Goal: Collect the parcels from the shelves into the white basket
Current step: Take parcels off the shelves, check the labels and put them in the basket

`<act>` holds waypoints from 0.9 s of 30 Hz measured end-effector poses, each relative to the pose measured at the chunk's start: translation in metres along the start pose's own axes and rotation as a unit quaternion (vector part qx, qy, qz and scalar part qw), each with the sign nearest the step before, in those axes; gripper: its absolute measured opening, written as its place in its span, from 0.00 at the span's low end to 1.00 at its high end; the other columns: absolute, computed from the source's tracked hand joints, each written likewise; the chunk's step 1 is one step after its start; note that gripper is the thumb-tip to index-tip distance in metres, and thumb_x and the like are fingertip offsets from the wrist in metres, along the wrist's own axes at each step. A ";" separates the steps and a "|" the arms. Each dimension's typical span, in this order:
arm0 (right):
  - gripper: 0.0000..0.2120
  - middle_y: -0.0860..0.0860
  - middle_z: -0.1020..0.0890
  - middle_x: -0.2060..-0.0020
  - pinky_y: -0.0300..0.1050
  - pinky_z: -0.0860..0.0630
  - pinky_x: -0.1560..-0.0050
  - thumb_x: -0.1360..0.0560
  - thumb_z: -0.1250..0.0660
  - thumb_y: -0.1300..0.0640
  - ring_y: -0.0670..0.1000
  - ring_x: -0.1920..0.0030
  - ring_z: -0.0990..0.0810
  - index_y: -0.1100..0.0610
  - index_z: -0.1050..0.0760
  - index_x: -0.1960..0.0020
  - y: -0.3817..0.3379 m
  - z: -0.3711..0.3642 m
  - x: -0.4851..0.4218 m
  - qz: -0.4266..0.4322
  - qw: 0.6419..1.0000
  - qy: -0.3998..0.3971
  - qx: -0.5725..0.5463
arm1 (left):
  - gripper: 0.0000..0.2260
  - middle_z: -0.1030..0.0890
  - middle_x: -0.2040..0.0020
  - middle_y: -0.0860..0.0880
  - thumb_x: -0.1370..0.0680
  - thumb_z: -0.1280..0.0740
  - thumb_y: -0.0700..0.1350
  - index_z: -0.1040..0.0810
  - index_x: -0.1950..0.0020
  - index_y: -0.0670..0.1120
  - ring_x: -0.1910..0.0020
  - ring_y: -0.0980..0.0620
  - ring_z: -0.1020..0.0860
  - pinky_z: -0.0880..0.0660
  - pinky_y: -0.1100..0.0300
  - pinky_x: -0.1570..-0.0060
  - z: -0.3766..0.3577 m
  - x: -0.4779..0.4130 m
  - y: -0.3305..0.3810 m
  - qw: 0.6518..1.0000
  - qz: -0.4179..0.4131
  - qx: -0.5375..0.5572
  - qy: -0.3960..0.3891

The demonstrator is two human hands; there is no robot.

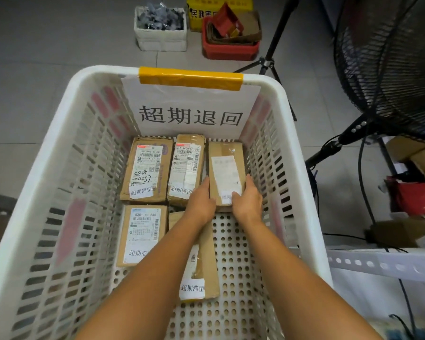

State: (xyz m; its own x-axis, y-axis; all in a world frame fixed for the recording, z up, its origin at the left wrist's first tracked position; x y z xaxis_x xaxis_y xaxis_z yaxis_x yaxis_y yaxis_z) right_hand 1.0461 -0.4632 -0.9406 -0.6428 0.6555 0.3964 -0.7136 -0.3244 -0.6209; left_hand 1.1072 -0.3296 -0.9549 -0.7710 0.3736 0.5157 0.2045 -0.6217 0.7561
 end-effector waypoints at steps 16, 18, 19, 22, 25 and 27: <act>0.23 0.57 0.22 0.41 0.48 0.26 0.48 0.22 0.36 0.50 0.59 0.42 0.23 0.59 0.30 0.31 -0.177 0.213 0.177 -0.009 0.992 -0.076 0.096 | 0.21 0.26 0.32 0.45 0.20 0.39 0.50 0.34 0.27 0.49 0.36 0.45 0.26 0.28 0.49 0.37 0.184 0.186 0.204 0.918 -0.127 -0.367 -0.078; 0.22 0.55 0.20 0.47 0.46 0.27 0.53 0.22 0.36 0.50 0.58 0.48 0.23 0.59 0.29 0.32 -0.201 0.256 0.216 0.006 0.994 -0.053 0.100 | 0.21 0.26 0.32 0.45 0.20 0.39 0.50 0.33 0.27 0.49 0.36 0.45 0.26 0.28 0.48 0.36 0.203 0.225 0.246 0.905 -0.151 -0.389 -0.086; 0.23 0.56 0.20 0.44 0.46 0.26 0.50 0.22 0.36 0.49 0.58 0.46 0.23 0.59 0.29 0.32 -0.211 0.277 0.235 0.013 0.994 -0.038 0.104 | 0.20 0.26 0.32 0.44 0.20 0.39 0.50 0.33 0.28 0.48 0.36 0.45 0.26 0.28 0.48 0.36 0.212 0.244 0.267 0.901 -0.162 -0.393 -0.087; 0.26 0.58 0.25 0.34 0.48 0.31 0.37 0.23 0.36 0.49 0.59 0.34 0.27 0.58 0.33 0.28 -0.230 0.336 0.293 0.018 0.995 0.010 0.099 | 0.20 0.25 0.34 0.43 0.20 0.38 0.49 0.32 0.28 0.47 0.39 0.44 0.25 0.26 0.50 0.40 0.231 0.301 0.324 0.887 -0.194 -0.412 -0.068; 0.24 0.58 0.24 0.36 0.47 0.31 0.38 0.23 0.35 0.49 0.59 0.35 0.27 0.58 0.30 0.31 -0.239 0.382 0.356 0.037 0.993 0.046 0.101 | 0.20 0.24 0.36 0.43 0.20 0.39 0.51 0.31 0.29 0.47 0.40 0.43 0.25 0.26 0.50 0.42 0.236 0.367 0.368 0.868 -0.233 -0.436 -0.051; 0.23 0.58 0.23 0.36 0.48 0.31 0.38 0.23 0.35 0.49 0.59 0.35 0.26 0.59 0.28 0.32 -0.240 0.408 0.401 0.055 0.991 0.063 0.107 | 0.21 0.25 0.34 0.44 0.20 0.39 0.52 0.32 0.28 0.47 0.37 0.43 0.27 0.28 0.51 0.40 0.235 0.415 0.389 0.855 -0.263 -0.445 -0.038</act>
State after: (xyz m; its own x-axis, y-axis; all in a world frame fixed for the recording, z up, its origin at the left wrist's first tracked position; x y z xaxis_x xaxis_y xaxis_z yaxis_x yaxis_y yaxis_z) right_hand 0.8460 -0.4000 -0.3566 -0.6896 0.6837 0.2388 -0.6927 -0.5264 -0.4930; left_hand 1.0088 -0.2546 -0.3525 -0.5672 0.7851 0.2487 -0.7243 -0.6193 0.3032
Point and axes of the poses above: each hand's wrist, its own x-axis away from the middle knuckle, its own z-axis out of the back of the hand, y = z × x, the point moved 10 cm from there along -x, towards the middle knuckle
